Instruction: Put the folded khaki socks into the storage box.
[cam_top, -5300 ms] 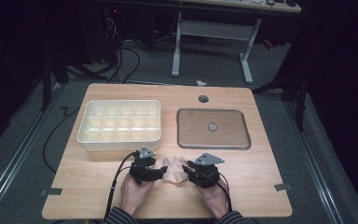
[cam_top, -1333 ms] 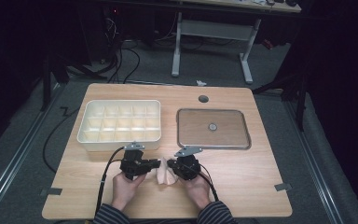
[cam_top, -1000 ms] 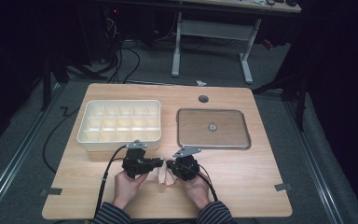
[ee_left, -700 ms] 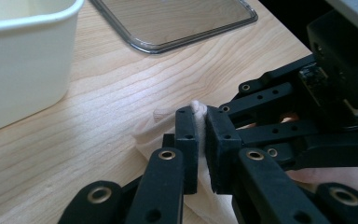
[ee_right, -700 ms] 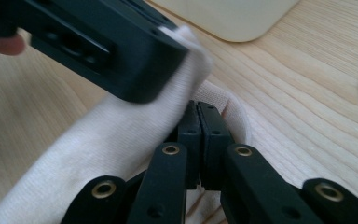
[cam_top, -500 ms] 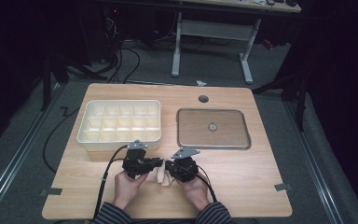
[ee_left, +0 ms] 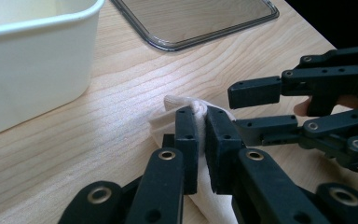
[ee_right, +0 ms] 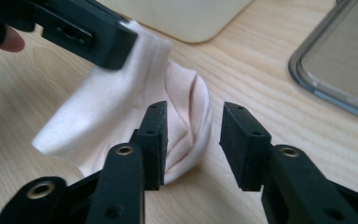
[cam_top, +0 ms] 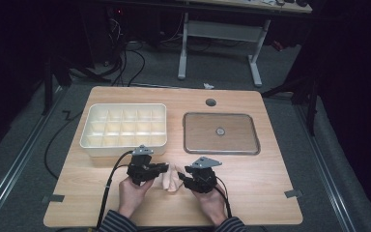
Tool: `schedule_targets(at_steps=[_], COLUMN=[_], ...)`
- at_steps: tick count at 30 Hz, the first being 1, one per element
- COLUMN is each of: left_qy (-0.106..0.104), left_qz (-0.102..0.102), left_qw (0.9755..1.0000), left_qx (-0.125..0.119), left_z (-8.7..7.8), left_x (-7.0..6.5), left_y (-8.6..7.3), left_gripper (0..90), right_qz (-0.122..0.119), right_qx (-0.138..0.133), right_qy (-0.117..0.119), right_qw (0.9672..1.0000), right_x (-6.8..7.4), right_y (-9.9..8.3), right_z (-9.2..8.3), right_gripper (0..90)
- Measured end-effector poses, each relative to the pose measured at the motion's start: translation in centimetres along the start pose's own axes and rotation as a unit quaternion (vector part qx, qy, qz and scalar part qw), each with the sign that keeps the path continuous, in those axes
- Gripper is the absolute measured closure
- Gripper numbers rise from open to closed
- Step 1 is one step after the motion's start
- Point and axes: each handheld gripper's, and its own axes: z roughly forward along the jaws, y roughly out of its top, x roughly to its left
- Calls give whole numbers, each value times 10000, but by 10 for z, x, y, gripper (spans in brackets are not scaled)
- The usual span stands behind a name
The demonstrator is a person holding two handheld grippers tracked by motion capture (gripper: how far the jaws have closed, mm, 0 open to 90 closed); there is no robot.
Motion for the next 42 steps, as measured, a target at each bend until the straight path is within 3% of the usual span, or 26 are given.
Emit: schedule_targets(at_steps=[5, 6, 10, 14, 26, 30, 42], left_qy=[1, 6, -2, -52, -143, -179, -53], left_qz=[7, 13, 29, 26, 82, 9, -4], left_qw=[10000, 10000, 10000, 10000, 9999, 9998, 9999], left_qx=[-1, 8, 11, -36, 12, 55, 139], left_z=[1, 1, 1, 1, 10, 15, 26], left_x=[-2, -3, -4, -5, -10, -7, 0], left_y=[0, -1, 0, 2, 12, 12, 11], left_gripper=[844, 844, 844, 844, 840, 839, 838], right_qz=[84, 47, -85, -199, -338, -400, -490], right_qx=[155, 226, 280, 312, 334, 337, 387], right_qy=[49, 78, 89, 70, 115, 96, 287], right_qw=[9998, 9997, 9995, 9993, 9988, 9986, 9976], right_x=[0, 1, 5, 5, 6, 8, 11], right_y=[-4, -5, -5, -3, 0, 0, 6], right_z=[7, 10, 13, 14, 17, 18, 27], right_gripper=[607, 666, 756, 781, 789, 789, 759])
